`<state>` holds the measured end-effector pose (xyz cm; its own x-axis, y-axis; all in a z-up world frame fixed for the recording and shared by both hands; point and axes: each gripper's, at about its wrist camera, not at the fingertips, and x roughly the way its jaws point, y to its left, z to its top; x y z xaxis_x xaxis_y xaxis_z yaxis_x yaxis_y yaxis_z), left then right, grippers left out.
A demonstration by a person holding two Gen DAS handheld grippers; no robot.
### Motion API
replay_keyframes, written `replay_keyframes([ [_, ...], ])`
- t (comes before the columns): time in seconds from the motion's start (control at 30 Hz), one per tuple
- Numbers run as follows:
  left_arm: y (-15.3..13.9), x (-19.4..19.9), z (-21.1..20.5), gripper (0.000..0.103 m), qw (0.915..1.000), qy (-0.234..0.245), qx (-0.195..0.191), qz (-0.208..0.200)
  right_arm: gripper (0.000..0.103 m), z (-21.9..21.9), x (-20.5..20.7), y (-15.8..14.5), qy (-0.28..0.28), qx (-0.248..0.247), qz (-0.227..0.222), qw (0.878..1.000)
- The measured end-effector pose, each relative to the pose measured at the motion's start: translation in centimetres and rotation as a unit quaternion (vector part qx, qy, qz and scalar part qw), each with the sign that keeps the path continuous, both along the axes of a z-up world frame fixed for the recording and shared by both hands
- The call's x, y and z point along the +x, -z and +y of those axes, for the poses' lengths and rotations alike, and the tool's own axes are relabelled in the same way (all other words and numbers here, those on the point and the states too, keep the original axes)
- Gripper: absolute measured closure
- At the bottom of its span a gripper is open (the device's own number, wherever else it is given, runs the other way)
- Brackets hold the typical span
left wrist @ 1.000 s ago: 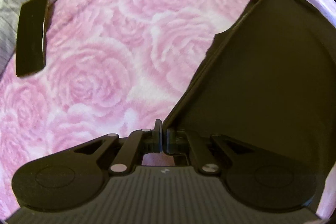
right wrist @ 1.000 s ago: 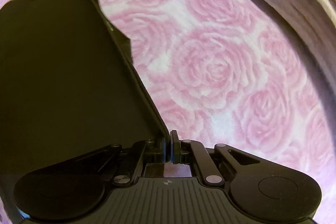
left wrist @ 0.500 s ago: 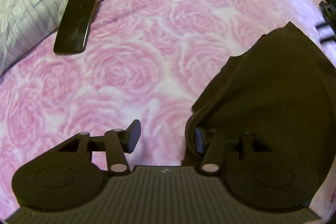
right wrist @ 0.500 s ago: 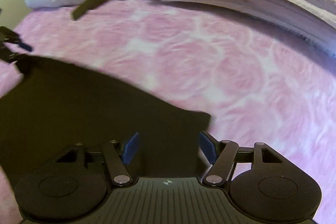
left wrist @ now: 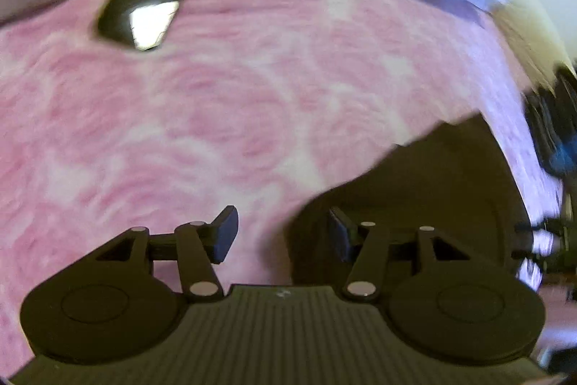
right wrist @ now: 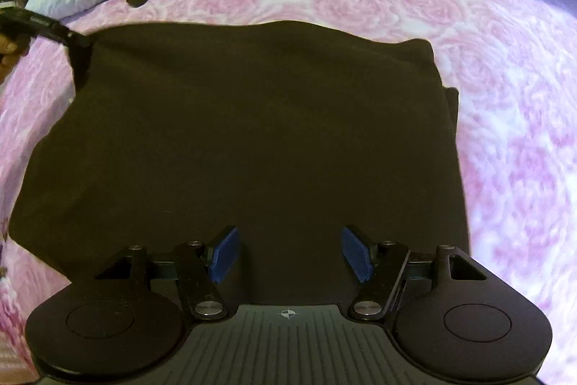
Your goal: Fold clothes
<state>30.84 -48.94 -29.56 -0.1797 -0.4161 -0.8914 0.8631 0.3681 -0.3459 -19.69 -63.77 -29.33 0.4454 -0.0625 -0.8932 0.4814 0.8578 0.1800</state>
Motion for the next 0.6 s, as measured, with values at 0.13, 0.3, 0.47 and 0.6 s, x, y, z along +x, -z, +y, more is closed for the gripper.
replay_keyframes([
  [0.13,-1.0,2.9,1.9,0.054,0.9961,-0.083,-0.025,-0.017,0.036,0.3,0.7,-0.3,0.003,-0.003,-0.007,1.000],
  [0.3,-1.9,-2.5,2.9,0.054,0.9973,0.010,-0.053,-0.051,0.036,-2.1,2.2,-0.4,0.011,-0.014,-0.027,0.999],
  [0.47,1.3,-10.8,3.3,0.053,0.9923,0.109,-0.053,-0.024,0.038,-8.1,4.4,2.2,0.023,0.000,-0.048,0.999],
  [0.6,4.9,-14.2,2.9,0.052,0.9877,0.144,-0.023,-0.057,0.052,-11.9,4.7,4.8,-0.003,-0.013,-0.014,1.000],
])
